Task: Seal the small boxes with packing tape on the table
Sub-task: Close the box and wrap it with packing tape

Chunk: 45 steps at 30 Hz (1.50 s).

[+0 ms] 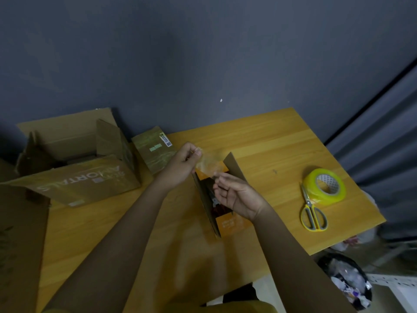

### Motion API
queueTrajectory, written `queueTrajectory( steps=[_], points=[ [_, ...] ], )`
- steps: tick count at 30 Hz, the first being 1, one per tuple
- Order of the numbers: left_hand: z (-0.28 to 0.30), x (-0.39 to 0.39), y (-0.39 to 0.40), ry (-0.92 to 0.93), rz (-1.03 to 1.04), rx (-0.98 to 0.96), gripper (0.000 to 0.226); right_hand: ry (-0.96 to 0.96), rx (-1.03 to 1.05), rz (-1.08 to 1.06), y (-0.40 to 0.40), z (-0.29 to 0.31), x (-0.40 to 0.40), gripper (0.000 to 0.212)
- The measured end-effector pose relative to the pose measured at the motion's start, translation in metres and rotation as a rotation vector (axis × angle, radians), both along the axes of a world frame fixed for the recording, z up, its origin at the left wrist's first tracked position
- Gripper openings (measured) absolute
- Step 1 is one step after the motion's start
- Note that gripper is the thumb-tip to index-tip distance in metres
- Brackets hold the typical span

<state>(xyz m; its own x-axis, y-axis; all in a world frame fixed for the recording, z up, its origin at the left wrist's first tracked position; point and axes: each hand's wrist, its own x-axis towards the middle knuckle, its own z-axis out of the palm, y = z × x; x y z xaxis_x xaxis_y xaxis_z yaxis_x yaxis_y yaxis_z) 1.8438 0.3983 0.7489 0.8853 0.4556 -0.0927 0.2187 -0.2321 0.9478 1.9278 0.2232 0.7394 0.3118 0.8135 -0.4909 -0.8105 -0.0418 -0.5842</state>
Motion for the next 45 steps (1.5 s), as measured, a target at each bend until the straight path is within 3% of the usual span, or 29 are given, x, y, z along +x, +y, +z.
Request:
queueTrajectory(
  steps=[8,11,14,19,30,37,45],
  points=[
    [-0.001,-0.002,-0.002,0.010,-0.004,0.011,0.018,-0.028,-0.042,-0.026,0.002,0.003,-0.003,0.015],
    [0.001,-0.002,-0.005,0.011,-0.010,0.028,0.018,0.014,-0.061,-0.044,0.003,0.004,-0.005,0.023],
    [0.001,-0.003,-0.008,0.034,-0.006,0.063,0.017,-0.189,-0.167,-0.066,0.004,0.002,-0.006,0.035],
    [-0.004,-0.002,-0.011,0.036,-0.023,0.060,0.017,-0.485,-0.349,-0.244,0.007,-0.004,-0.007,0.014],
    [-0.004,0.004,-0.016,0.054,-0.037,0.043,0.017,-0.454,-0.353,-0.297,0.006,-0.013,-0.005,0.005],
    [-0.001,0.007,-0.017,0.059,-0.033,0.031,0.017,-0.315,-0.288,-0.304,0.009,-0.017,-0.005,0.033],
    [-0.007,0.008,-0.014,0.068,-0.017,0.022,0.017,-0.387,-0.301,-0.372,0.012,-0.019,-0.002,0.011]
  ],
)
